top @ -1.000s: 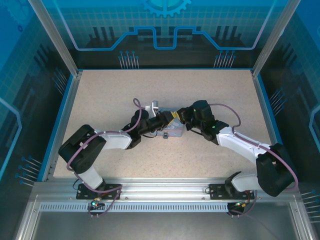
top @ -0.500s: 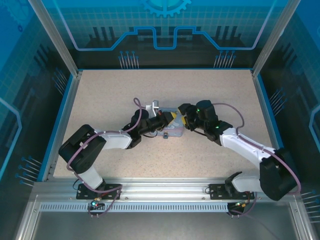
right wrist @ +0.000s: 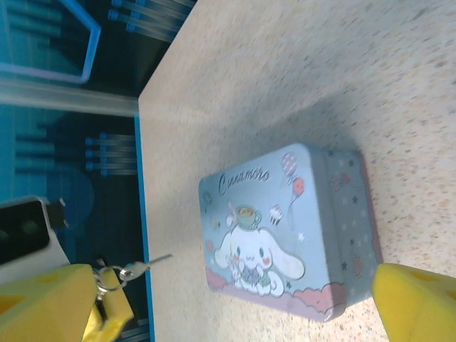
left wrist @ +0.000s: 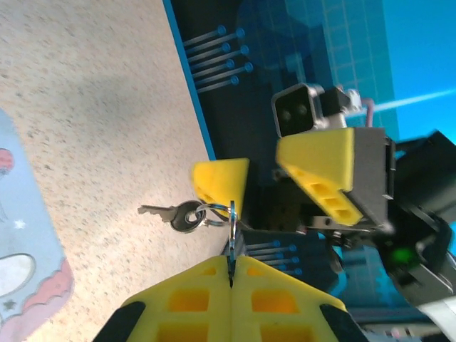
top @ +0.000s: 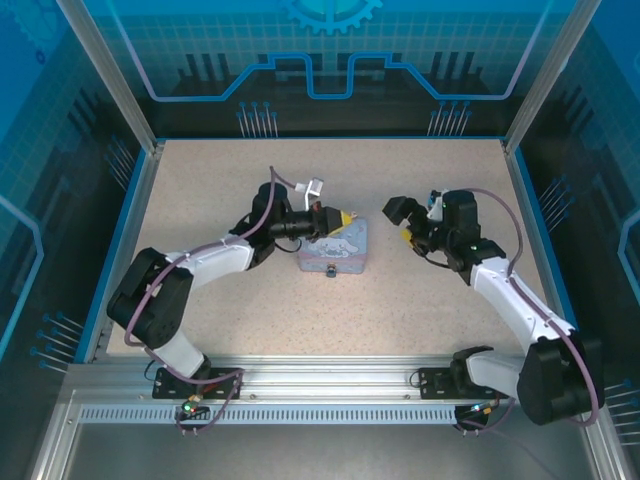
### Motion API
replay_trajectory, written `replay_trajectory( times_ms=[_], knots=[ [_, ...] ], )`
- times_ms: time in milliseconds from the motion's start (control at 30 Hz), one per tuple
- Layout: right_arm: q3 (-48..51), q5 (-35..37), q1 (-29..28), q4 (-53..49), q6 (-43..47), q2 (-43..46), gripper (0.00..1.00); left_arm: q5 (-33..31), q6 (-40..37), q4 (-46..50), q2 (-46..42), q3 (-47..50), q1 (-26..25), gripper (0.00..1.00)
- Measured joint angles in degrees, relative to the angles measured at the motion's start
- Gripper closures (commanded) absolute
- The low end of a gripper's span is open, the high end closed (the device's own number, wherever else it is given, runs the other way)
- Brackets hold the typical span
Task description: Unlock the padlock with the key
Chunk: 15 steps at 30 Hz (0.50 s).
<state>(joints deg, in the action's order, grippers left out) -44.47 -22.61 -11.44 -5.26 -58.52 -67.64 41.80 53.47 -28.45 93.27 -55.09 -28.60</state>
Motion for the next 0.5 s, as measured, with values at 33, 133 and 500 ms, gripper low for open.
replay_trajectory(
  times_ms=[33, 133, 500],
  knots=[
    [-0.3, -1.8, 0.0, 0.7, 1.2, -0.7, 0.0, 1.5, -2.4, 3.4, 0.0, -2.1, 0.0, 1.0],
    [-1.1, -6.2, 0.0, 3.8, 3.3, -2.1, 0.0, 5.1, -9.1, 12.3, 0.0, -7.3, 0.0, 1.0],
    [-1.4, -17.0, 0.0, 16.4, 5.8, -3.2, 0.57, 13.3, -18.0, 26.2, 4.4, -13.9, 1.0, 1.0]
  ],
)
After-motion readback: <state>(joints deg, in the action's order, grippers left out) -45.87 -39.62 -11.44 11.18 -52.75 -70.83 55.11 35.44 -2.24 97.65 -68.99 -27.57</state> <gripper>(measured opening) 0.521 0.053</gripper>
